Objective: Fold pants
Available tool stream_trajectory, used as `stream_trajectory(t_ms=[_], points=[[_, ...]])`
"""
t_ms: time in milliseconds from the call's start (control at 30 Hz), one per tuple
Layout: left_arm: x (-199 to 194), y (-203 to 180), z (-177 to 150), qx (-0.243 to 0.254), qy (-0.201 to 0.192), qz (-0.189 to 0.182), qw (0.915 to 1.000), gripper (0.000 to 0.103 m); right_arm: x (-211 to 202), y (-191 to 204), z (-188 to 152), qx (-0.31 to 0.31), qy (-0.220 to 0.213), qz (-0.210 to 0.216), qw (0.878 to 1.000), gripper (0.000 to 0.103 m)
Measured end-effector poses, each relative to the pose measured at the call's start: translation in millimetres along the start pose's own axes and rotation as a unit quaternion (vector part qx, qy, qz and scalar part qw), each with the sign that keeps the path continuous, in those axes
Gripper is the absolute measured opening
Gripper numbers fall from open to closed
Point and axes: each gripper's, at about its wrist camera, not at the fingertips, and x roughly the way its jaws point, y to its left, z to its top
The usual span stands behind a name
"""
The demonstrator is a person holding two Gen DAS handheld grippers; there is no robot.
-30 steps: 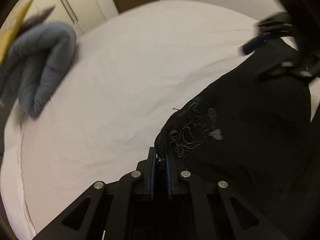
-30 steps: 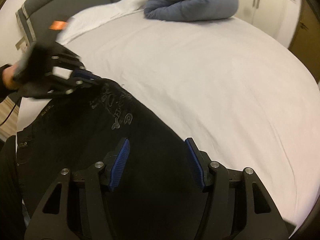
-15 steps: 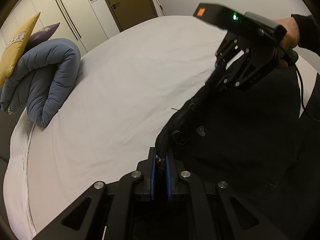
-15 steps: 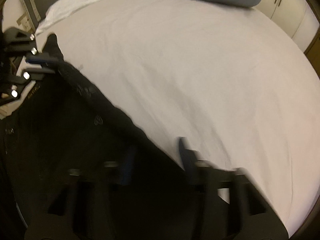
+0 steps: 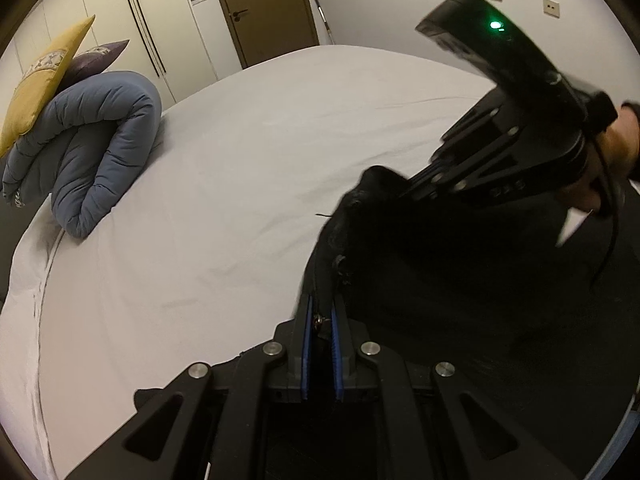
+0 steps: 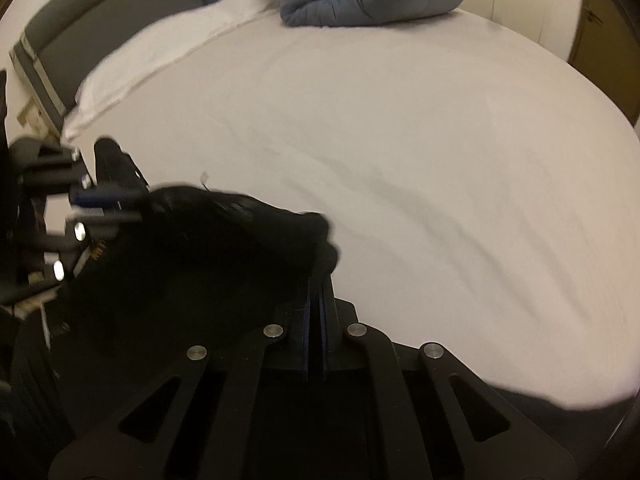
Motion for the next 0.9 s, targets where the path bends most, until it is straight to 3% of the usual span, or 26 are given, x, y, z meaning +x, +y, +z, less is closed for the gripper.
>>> stream_trajectory(t_ms=[200, 300, 400, 467, 600, 700, 733, 767, 900], points=[[-25, -29, -33, 0.003, 0.008, -0.001, 1.0000, 0.008, -19, 39, -41, 0.008, -0.021, 0.008, 1.000, 0.002], [-43, -46, -56, 0.027, 0.005, 0.001, 0.9996, 0.008, -32, 78, -66, -0.068, -0.019, -0.021, 0.997, 0.002], [-59, -61, -82, 0.048, 0.005, -0.001, 0.9988, 0.008, -51, 106, -103, -0.152, 0.000, -0.063, 0.986, 0.002], [-67, -72, -99, 0.061, 0.010, -0.014, 0.9980, 0.008, -55, 132, -135, -0.211, 0.017, -0.093, 0.973, 0.002], [-74, -108, -131, 0.129, 0.033, -0.011, 0.9911, 0.008, -52, 181, -168, -0.286, 0.028, -0.116, 0.951, 0.002], [-80, -126, -150, 0.163, 0.043, -0.016, 0.9856, 0.008, -44, 226, -196, -0.365, 0.038, -0.165, 0.916, 0.002], [-81, -130, -154, 0.170, 0.044, -0.015, 0.9844, 0.008, -49, 238, -222, -0.403, 0.045, -0.182, 0.896, 0.002], [-83, -134, -159, 0.180, 0.045, -0.012, 0.9826, 0.008, -48, 247, -230, -0.423, 0.050, -0.189, 0.885, 0.002], [-88, -138, -171, 0.197, 0.052, -0.005, 0.9789, 0.008, -43, 278, -258, -0.468, 0.056, -0.197, 0.860, 0.002]])
